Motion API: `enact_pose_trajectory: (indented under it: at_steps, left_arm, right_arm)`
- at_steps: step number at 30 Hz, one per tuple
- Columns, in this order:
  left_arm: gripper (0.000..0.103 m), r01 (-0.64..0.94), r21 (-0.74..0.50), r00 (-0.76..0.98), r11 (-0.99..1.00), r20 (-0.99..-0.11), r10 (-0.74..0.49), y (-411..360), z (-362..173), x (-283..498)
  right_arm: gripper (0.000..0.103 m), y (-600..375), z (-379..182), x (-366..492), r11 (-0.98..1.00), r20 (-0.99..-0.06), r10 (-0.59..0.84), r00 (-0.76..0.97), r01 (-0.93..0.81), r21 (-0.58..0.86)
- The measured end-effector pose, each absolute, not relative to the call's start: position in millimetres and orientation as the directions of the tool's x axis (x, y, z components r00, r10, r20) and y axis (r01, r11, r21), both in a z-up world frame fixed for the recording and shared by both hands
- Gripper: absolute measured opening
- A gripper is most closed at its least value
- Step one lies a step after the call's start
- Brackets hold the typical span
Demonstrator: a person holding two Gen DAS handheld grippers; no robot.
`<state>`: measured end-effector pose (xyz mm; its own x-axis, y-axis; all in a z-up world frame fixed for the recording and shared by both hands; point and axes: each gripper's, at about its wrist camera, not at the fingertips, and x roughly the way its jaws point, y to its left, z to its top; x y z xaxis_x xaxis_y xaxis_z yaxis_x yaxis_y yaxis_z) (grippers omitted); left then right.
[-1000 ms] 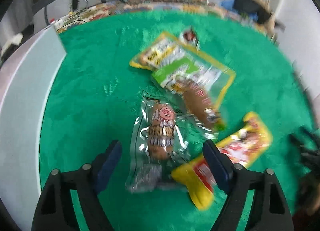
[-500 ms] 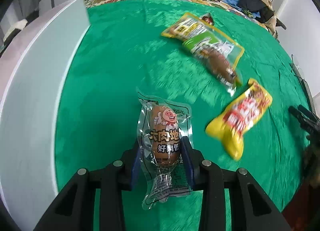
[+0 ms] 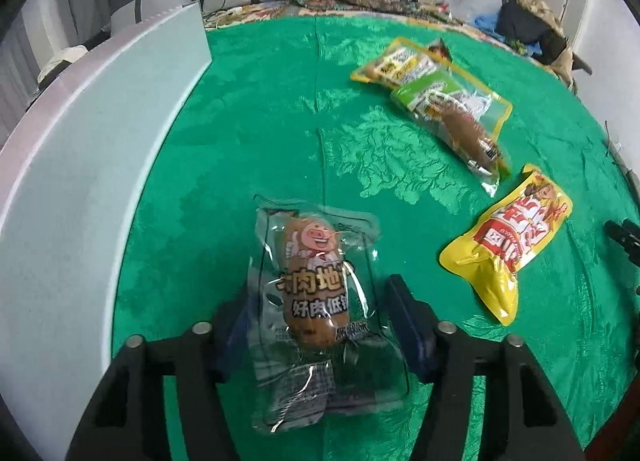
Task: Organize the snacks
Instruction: 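Grasp the clear sausage pack with the left tool, then grasp the green-labelled sausage pack with the right tool while the left tool holds its sausage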
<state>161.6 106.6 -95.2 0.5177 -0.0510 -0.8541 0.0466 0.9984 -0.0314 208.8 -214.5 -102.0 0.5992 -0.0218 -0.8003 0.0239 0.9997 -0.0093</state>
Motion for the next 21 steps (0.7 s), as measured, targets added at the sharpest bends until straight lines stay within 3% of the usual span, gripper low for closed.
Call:
enact_pose_trajectory:
  at_steps: [1, 2, 3, 5, 9, 14, 15, 16, 18, 21]
  left_arm:
    - [0.045, 0.046, -0.046, 0.535, 0.998, -0.842, -0.063, 109.5, -91.5, 156.8]
    - [0.044, 0.044, -0.059, 0.54, 0.997, -0.838, -0.074, 112.3, -89.6, 153.0]
    - [0.035, 0.038, -0.072, 0.542, 0.997, -0.836, -0.081, 115.2, -88.2, 150.3]
    - [0.033, 0.02, -0.116, 0.552, 0.993, -0.827, -0.108, 122.5, -87.1, 142.7]
    - [0.033, -0.02, -0.166, 0.561, 0.986, -0.818, -0.127, 134.7, -92.6, 129.3]
    - [0.033, -0.046, -0.219, 0.571, 0.975, -0.806, -0.155, 146.3, -90.7, 116.3]
    - [0.032, -0.048, -0.233, 0.575, 0.971, -0.802, -0.164, 149.5, -90.0, 113.2]
    - [0.03, -0.049, -0.253, 0.579, 0.966, -0.795, -0.179, 153.0, -88.9, 109.2]
    - [0.028, -0.045, -0.297, 0.596, 0.954, -0.774, -0.213, 160.0, -86.3, 103.3]
    - [0.027, -0.048, -0.336, 0.612, 0.941, -0.754, -0.238, 164.4, -84.0, 100.5]
  right_arm:
    - [0.092, -213.5, -100.5, 211.4, 1.0, -0.813, -0.023, 0.581, 0.023, -0.012]
    - [0.09, -209.6, -96.8, 217.1, 1.0, -0.84, -0.007, 0.542, 0.016, 0.003]
    - [0.09, -202.8, -91.1, 220.9, 0.999, -0.849, 0.041, 0.526, -0.005, 0.045]
    - [0.09, -170.1, -69.1, 227.7, 0.984, -0.827, 0.18, 0.533, -0.099, 0.15]
    - [0.089, -69.4, -37.0, 252.9, 0.918, -0.809, 0.357, 0.467, -0.334, 0.212]
    - [0.087, 28.3, -55.5, 308.0, 0.909, -0.877, 0.259, 0.406, -0.408, 0.079]
    - [0.075, 36.6, -65.0, 315.9, 0.912, -0.894, 0.233, 0.383, -0.406, 0.064]
    - [0.049, 43.0, -75.3, 322.7, 0.915, -0.915, 0.192, 0.356, -0.402, 0.035]
    - [0.044, 41.9, -75.7, 326.5, 0.922, -0.919, 0.15, 0.364, -0.387, -0.003]
    - [0.039, 18.2, -54.2, 317.4, 0.933, -0.892, 0.252, 0.374, -0.337, 0.122]
